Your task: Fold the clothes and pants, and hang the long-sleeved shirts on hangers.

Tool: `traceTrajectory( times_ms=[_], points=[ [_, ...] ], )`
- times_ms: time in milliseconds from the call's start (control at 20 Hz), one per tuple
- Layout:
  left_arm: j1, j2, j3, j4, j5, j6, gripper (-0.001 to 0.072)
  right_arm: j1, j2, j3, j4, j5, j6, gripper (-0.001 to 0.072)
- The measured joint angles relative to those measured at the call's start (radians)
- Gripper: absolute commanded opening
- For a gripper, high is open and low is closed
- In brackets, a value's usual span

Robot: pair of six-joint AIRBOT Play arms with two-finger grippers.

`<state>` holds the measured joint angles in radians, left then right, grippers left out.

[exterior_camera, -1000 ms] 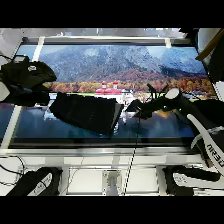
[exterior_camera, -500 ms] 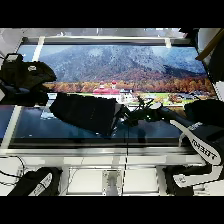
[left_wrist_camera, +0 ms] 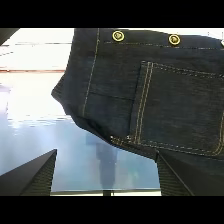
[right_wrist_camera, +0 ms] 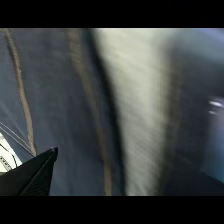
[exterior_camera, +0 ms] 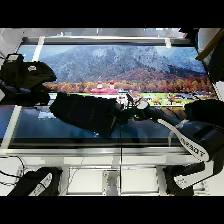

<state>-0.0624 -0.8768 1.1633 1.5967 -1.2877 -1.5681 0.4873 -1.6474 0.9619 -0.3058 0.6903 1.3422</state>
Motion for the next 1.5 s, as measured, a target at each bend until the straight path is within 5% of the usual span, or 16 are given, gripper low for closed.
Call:
traceTrajectory(
  times_ms=[50,100,150,650,1150,1500],
  points=[
    [0.000,0.000,-0.001,-0.003,0.000,0.000,0.0695,0.007,-0.014,0.022,0.000,0.000,0.006,0.0373],
    [0.000,0.000,-0.002,-0.005,0.000,0.000,0.0695,0.011,-0.023,0.042,0.002,0.000,0.012,0.0101],
    [0.000,0.000,-0.004,-0.005,0.000,0.000,0.0695,0.014,-0.027,0.061,0.003,0.001,0.016,0.0019],
    [0.000,0.000,-0.016,-0.011,0.000,0.000,0.0695,-0.227,0.072,0.303,-0.158,0.224,0.033,0.0010],
    [0.000,-0.007,-0.028,-0.011,0.002,0.000,0.0695,-0.885,0.277,0.552,-0.457,0.518,0.160,0.0010],
    [0.000,-0.044,-0.029,-0.011,0.003,-0.017,0.0695,-1.390,0.429,0.613,-0.665,0.817,0.158,0.0009]
  ],
)
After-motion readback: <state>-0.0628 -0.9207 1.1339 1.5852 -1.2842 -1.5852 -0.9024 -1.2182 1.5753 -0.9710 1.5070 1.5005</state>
